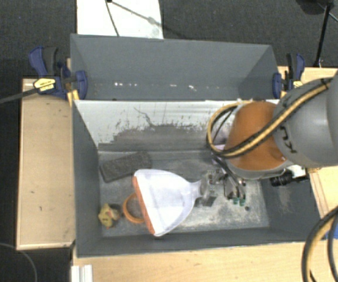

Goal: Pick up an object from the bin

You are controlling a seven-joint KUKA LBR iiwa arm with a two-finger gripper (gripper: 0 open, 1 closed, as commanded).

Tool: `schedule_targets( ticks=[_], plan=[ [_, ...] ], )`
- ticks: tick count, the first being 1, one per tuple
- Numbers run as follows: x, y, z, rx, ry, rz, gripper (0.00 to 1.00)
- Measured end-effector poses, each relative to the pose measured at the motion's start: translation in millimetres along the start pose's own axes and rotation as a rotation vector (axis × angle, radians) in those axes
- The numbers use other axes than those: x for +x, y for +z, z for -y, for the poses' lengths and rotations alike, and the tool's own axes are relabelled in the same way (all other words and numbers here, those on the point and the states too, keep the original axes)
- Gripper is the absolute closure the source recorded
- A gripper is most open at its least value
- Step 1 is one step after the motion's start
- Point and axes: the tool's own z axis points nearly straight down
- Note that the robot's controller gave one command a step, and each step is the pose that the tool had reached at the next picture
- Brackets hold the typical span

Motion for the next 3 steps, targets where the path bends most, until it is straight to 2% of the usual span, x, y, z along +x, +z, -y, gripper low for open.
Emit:
schedule_targets(
  ticks=[1, 2, 3],
  plan=[
    [1.2, -4, 0, 0.001, 0.0, -0.004, 1.0],
    [2.5, -22, 0, 0.002, 0.0, -0.01, 1.0],
    [0.8, -39, 0, 0.0, -0.001, -0.003, 1.0]
  ],
)
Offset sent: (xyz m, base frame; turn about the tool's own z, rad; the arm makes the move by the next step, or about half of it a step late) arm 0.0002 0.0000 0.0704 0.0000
